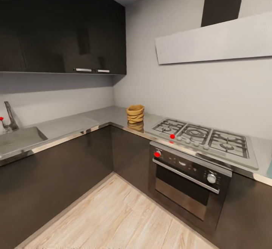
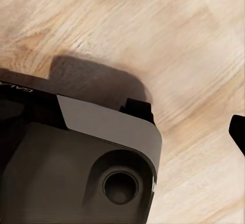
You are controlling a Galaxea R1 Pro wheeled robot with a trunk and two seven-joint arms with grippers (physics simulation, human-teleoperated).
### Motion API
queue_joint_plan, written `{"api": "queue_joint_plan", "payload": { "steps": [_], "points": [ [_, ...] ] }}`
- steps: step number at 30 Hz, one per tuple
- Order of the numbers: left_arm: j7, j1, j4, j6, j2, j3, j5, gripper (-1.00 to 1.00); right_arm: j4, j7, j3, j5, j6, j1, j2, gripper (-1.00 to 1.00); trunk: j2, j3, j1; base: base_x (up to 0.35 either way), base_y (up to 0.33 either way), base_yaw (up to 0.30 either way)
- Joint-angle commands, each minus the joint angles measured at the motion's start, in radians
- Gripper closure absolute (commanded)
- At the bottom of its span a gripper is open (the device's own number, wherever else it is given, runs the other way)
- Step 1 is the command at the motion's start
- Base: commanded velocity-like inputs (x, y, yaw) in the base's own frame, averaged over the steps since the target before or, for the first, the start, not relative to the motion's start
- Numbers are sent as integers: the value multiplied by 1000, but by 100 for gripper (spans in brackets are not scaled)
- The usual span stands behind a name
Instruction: In the kitchen, take the popcorn bag from the countertop, put it into the microwave, and heat it until the popcorn is cooked so the cooked popcorn ends up inside the bag.
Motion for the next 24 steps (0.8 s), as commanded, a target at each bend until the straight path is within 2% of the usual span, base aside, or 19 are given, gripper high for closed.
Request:
{"api": "queue_joint_plan", "payload": {
  "steps": [1,10,24],
  "points": [
    [1,0,-1,-1,0,1,4,-100,2,2,-8,7,1,-1,0,-100,0,-1,0,0,0,299],
    [1,0,-1,-1,-1,1,4,-100,2,2,-8,7,0,-1,0,-100,0,-4,0,0,0,291],
    [0,0,-1,0,0,1,6,-100,-1,4,-12,14,-1,-1,-11,-100,0,-5,0,1,0,16]
  ]
}}
